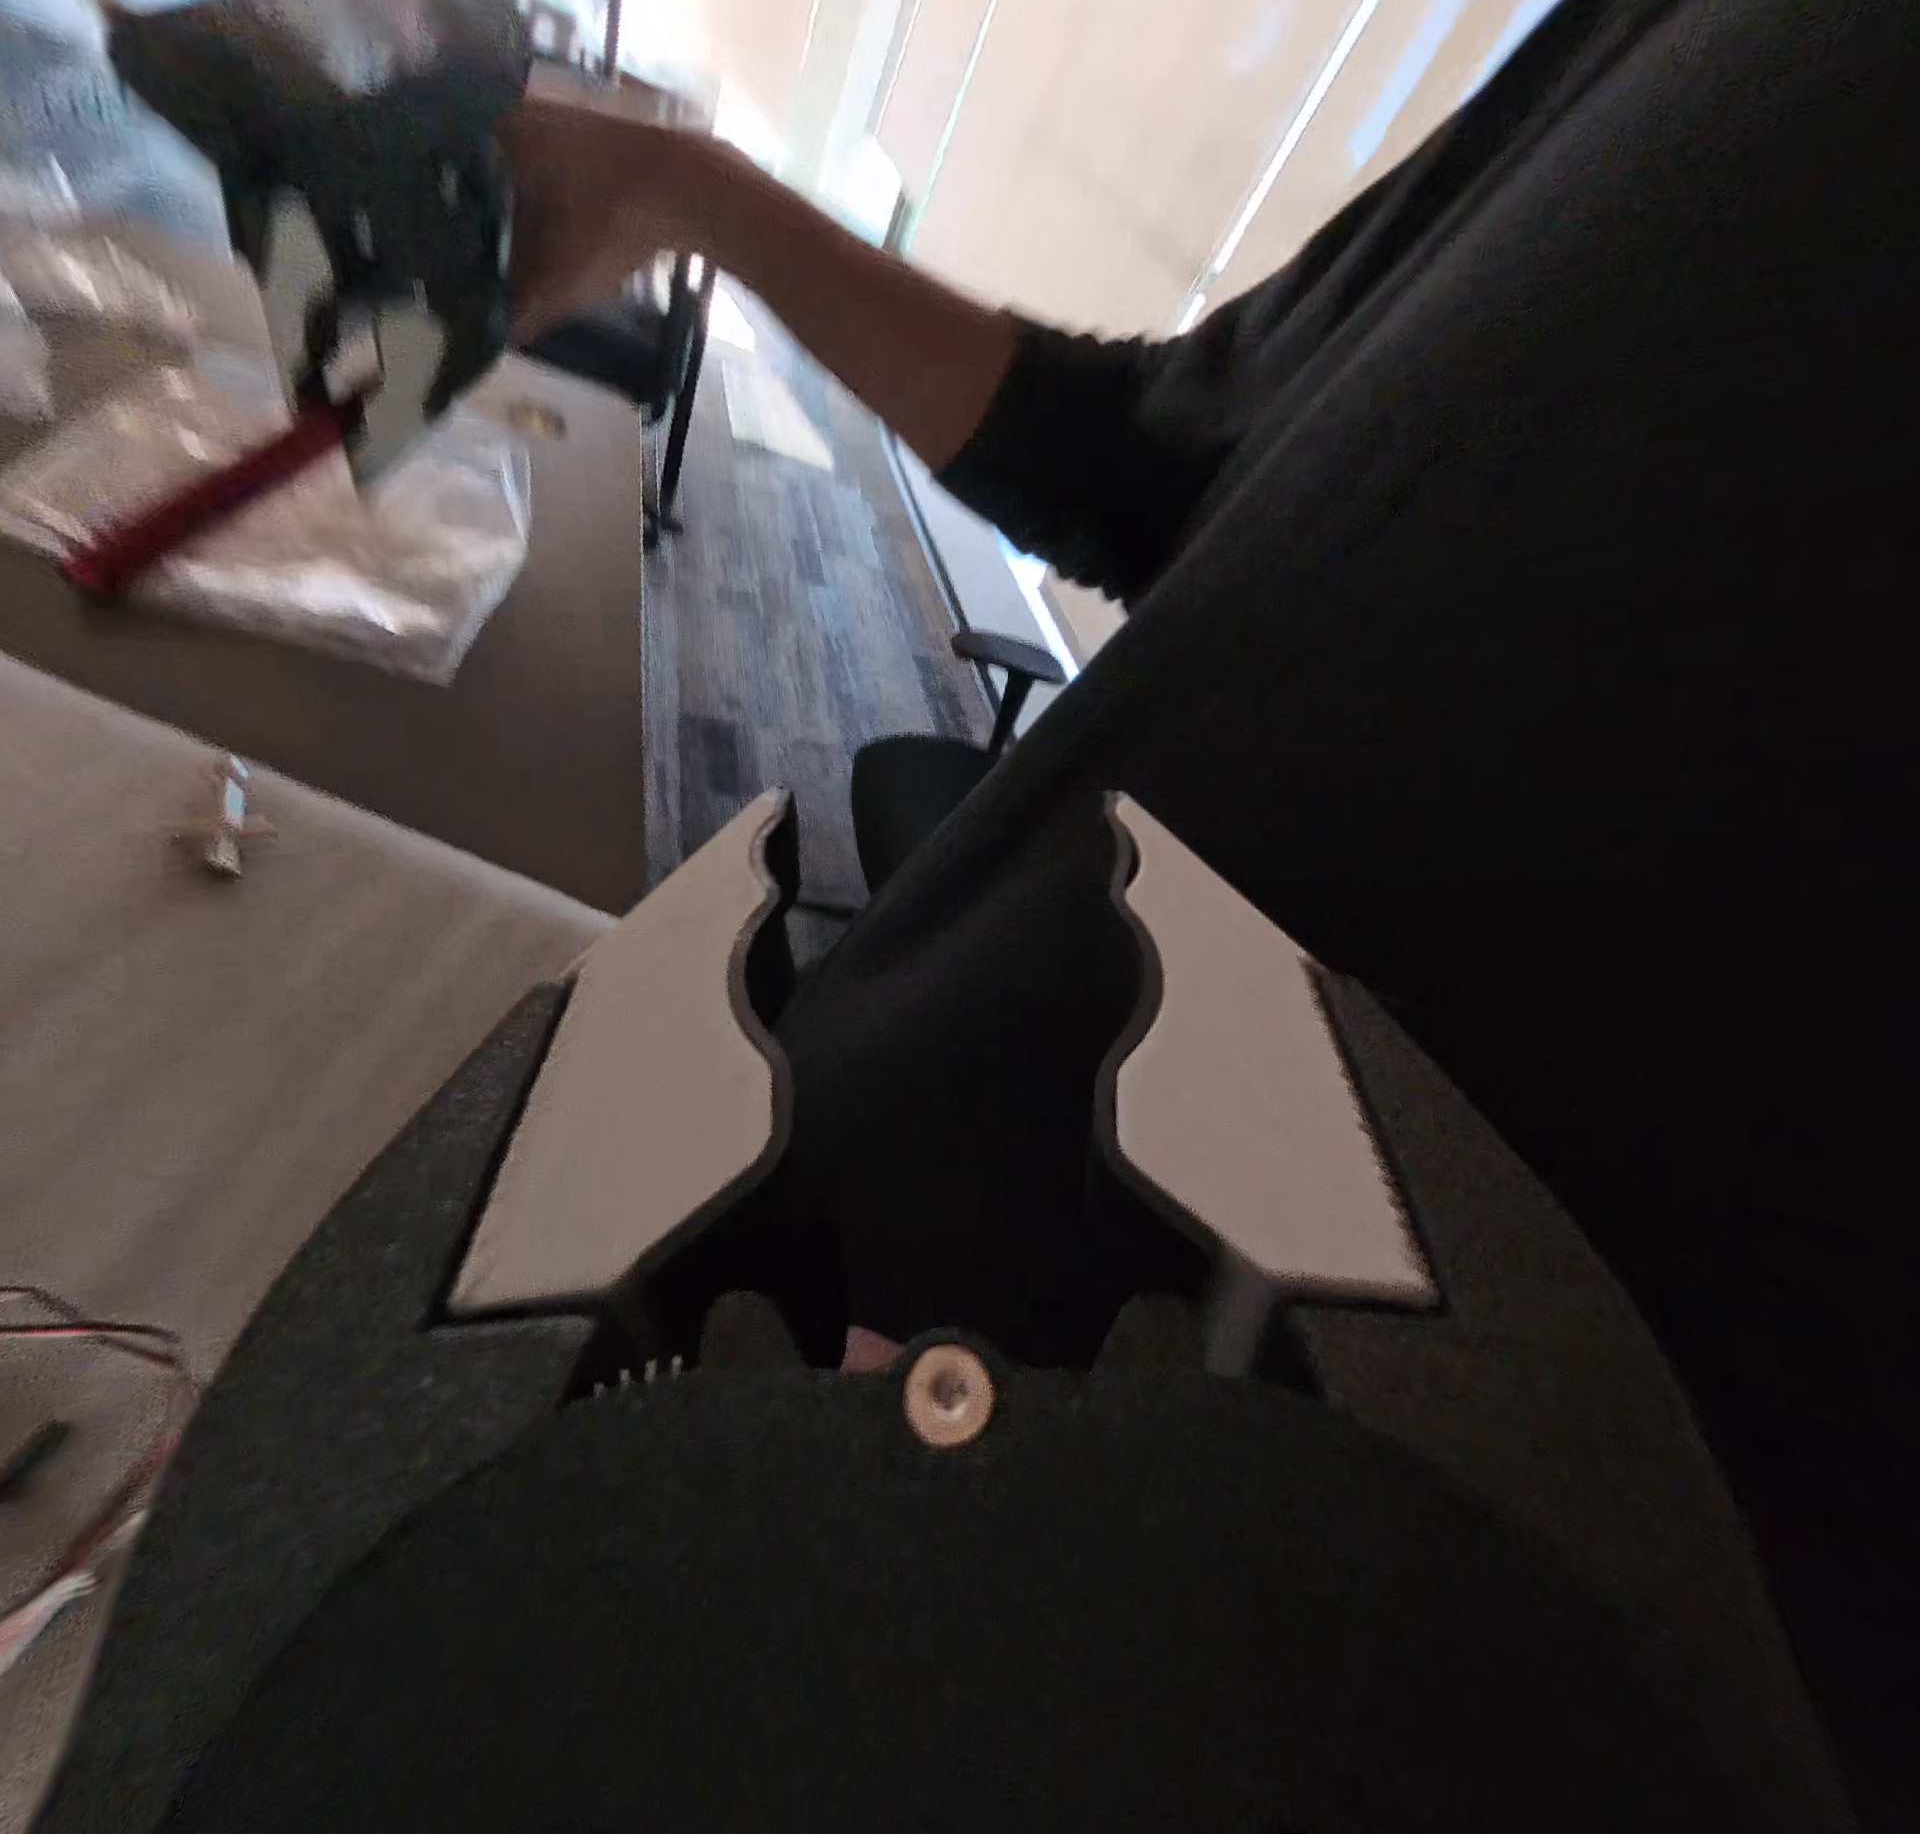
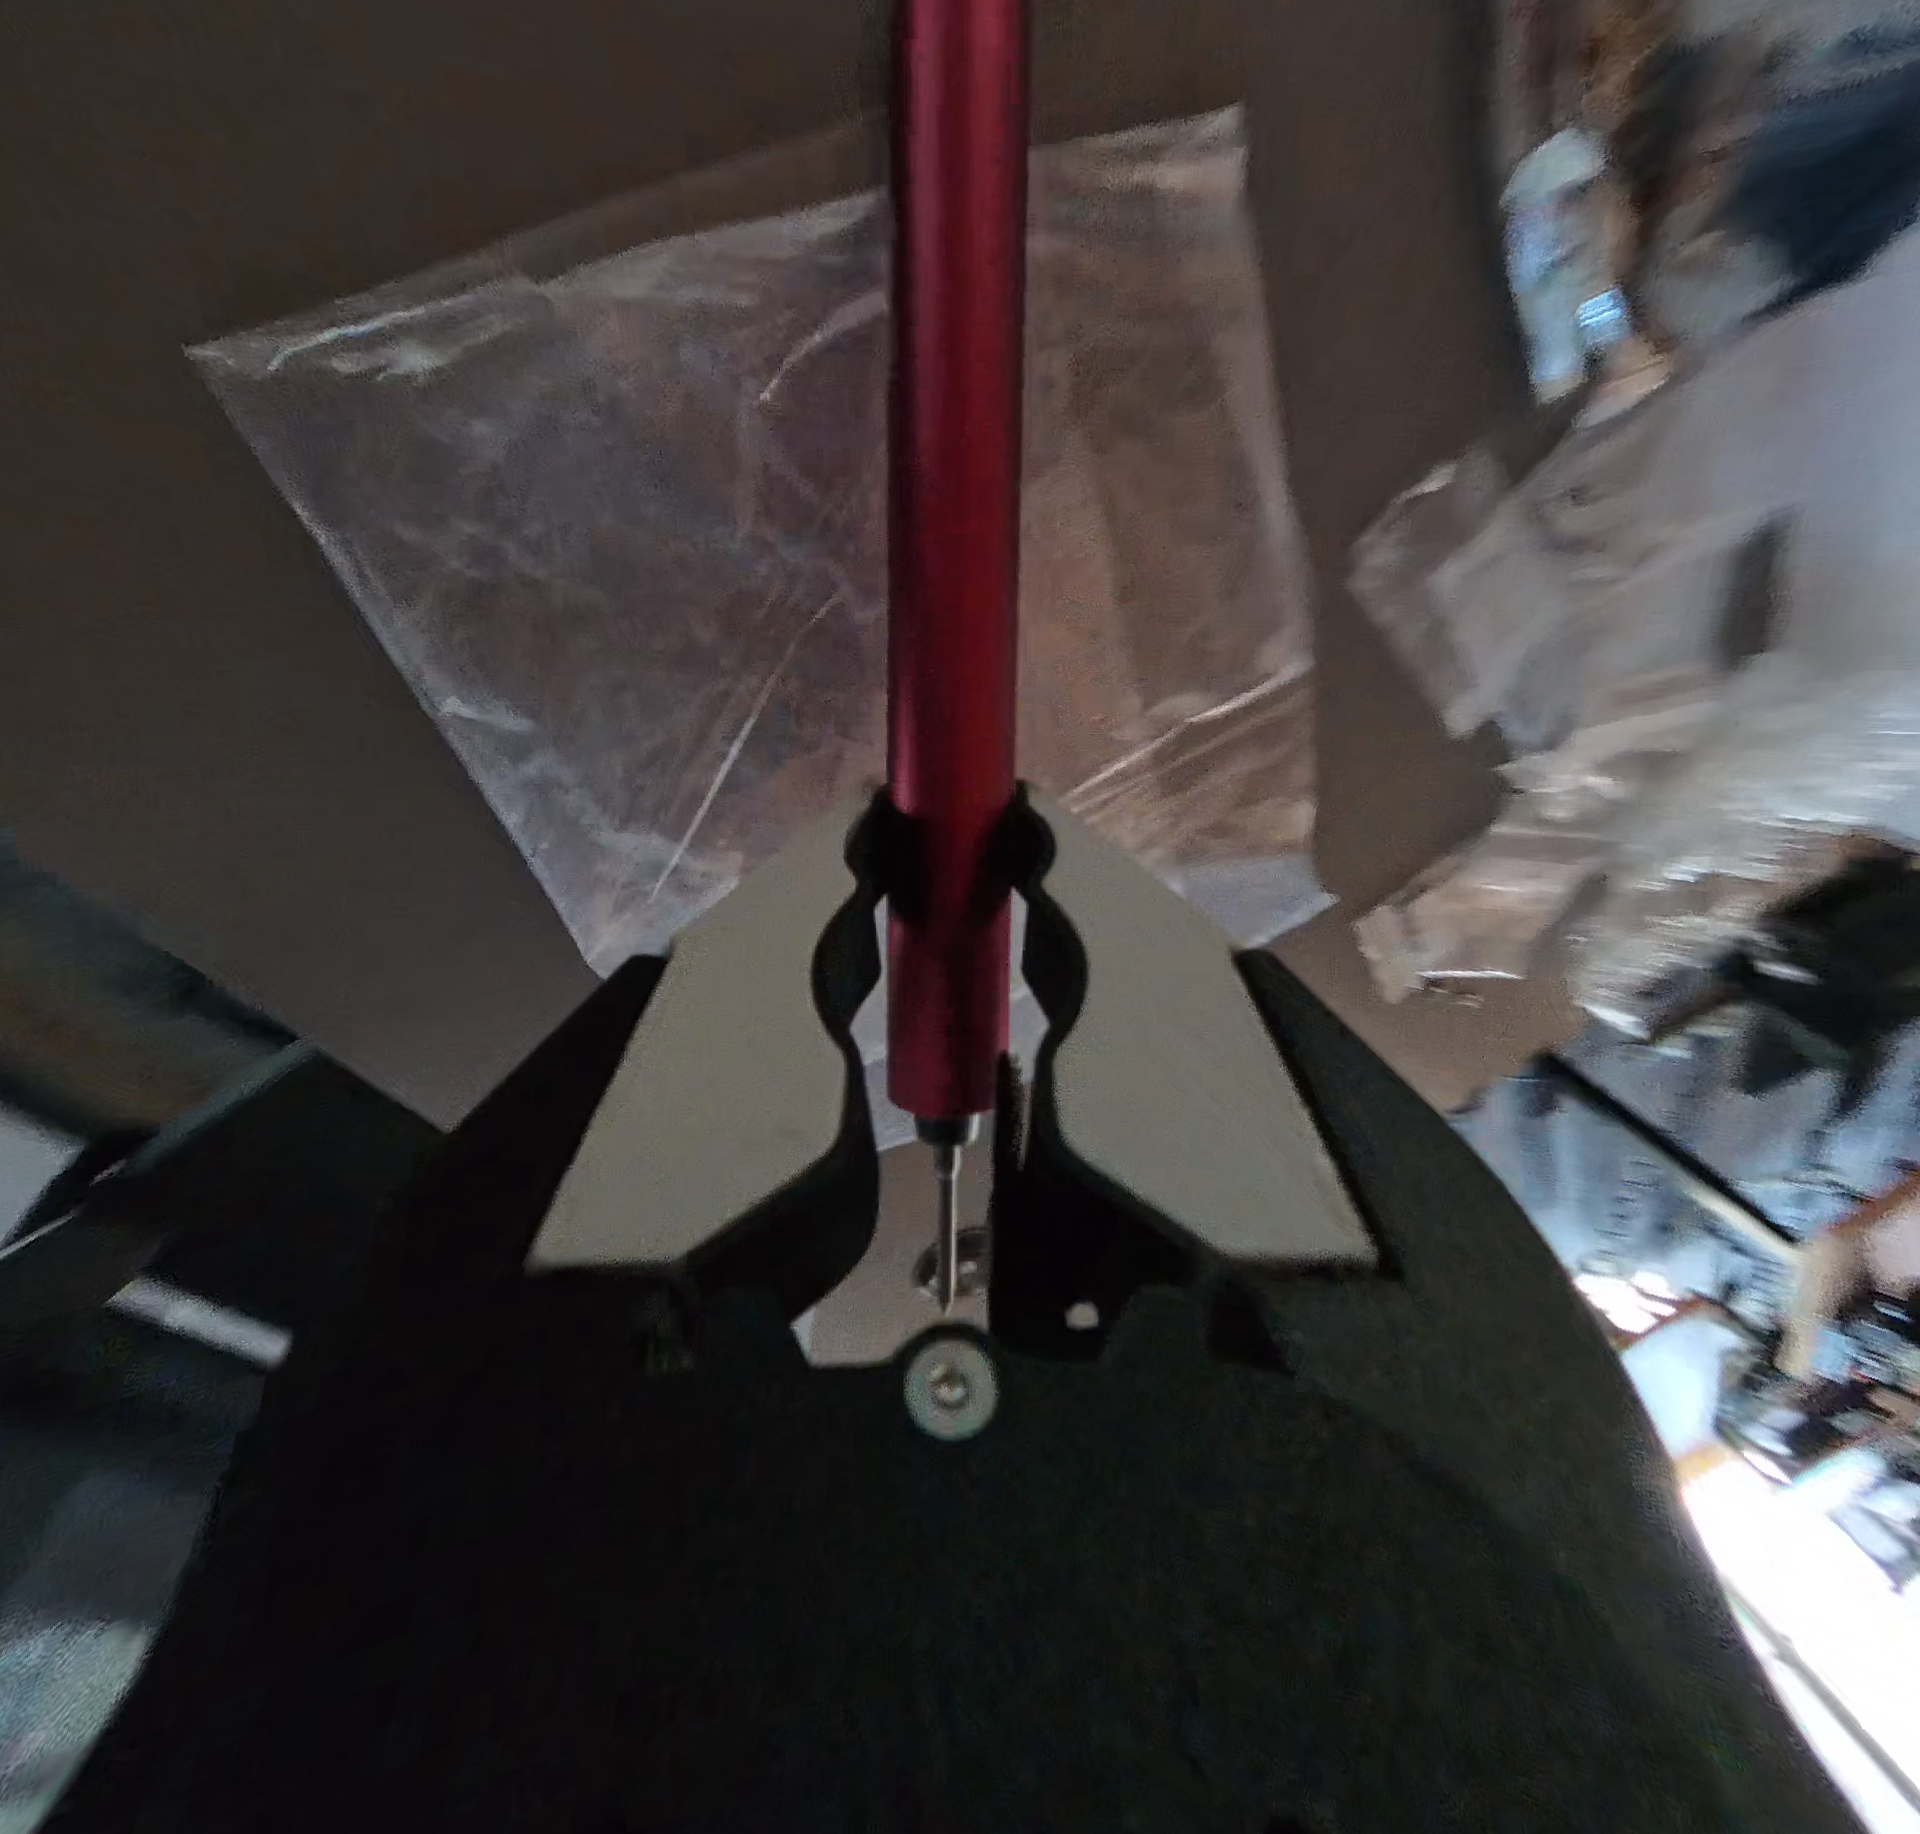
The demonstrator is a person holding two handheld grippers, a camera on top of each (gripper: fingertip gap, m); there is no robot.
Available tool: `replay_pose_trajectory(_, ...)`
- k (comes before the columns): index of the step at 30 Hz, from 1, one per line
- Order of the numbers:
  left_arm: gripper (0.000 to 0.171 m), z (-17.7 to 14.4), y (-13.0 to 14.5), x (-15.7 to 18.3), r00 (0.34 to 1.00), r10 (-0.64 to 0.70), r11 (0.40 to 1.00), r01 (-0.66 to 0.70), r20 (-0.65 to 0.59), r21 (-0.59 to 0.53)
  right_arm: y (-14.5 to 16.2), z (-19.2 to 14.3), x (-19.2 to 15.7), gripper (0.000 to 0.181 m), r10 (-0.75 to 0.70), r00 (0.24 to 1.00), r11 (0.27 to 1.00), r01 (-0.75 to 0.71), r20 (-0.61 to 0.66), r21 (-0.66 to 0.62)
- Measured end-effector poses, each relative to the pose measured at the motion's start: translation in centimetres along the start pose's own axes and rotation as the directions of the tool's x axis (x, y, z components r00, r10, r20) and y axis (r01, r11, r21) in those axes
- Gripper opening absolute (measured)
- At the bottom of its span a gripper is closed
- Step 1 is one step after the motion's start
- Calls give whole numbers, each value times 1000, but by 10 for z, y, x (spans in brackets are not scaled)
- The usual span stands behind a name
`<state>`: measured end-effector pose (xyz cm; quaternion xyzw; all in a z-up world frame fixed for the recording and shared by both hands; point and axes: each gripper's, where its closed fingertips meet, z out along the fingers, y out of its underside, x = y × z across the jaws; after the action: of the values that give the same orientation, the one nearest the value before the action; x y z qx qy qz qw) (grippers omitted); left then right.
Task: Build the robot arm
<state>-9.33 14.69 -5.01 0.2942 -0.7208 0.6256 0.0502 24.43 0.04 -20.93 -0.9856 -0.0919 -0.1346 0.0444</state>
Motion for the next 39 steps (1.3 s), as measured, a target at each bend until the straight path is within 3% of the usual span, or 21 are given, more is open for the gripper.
replay_pose_trajectory(3,54,-58,-38,-1,994,110,987,-109,-1,117,-2,16,-11,21,39,985,999,-42,168,12)
replay_pose_trajectory(6,49,-128,-64,-42,982,178,965,-187,65,182,-3,21,-12,21,57,975,998,-64,213,25)
replay_pose_trajectory(8,39,-172,-70,-103,960,200,958,-234,197,166,-4,22,-12,21,86,970,994,-99,228,44)
replay_pose_trajectory(10,40,-199,-69,-179,926,171,972,-215,335,97,-3,21,-9,24,138,967,986,-154,215,58)
replay_pose_trajectory(13,53,-183,-58,-256,925,207,977,-214,319,-12,-19,-11,6,54,347,932,923,-359,104,138)
replay_pose_trajectory(15,64,-148,-60,-269,970,186,982,-188,158,-4,-62,-52,13,60,493,870,807,-467,24,361)
replay_pose_trajectory(16,63,-132,-63,-268,983,173,985,-173,58,6,-95,-73,8,61,556,830,711,-504,47,490)
replay_pose_trajectory(18,67,-107,-69,-266,980,175,985,-174,-97,16,-181,-110,-19,73,573,786,459,-541,230,705)
replay_pose_trajectory(20,74,-93,-73,-265,958,161,987,-160,-236,23,-253,-121,-38,66,569,752,280,-559,334,781)
replay_pose_trajectory(22,62,-83,-79,-266,926,148,989,-146,-347,30,-292,-111,-42,64,617,730,252,-536,293,805)
replay_pose_trajectory(25,60,-69,-77,-266,886,175,981,-194,-429,1,-300,-98,-27,46,726,671,276,-484,150,830)
replay_pose_trajectory(26,60,-63,-76,-267,879,186,978,-211,-440,-7,-301,-92,-28,41,727,668,286,-507,161,813)
replay_pose_trajectory(28,54,-52,-71,-267,864,207,969,-247,-458,-30,-305,-97,-32,26,707,670,235,-525,227,818)
replay_pose_trajectory(30,34,-47,-67,-259,828,220,960,-277,-516,-36,-305,-98,-32,26,705,670,235,-529,231,816)
replay_pose_trajectory(31,33,-46,-66,-256,814,220,957,-287,-538,-44,-305,-98,-32,26,702,672,240,-535,236,810)
replay_pose_trajectory(34,30,-47,-66,-257,812,279,936,-349,-513,-44,-307,-99,-31,25,681,668,218,-575,299,788)
replay_pose_trajectory(38,30,-60,-73,-254,832,322,918,-391,-452,-66,-317,-114,-27,32,596,739,264,-550,315,792)
replay_pose_trajectory(39,29,-64,-76,-252,840,335,915,-399,-427,-66,-320,-121,-25,26,563,763,274,-534,317,800)
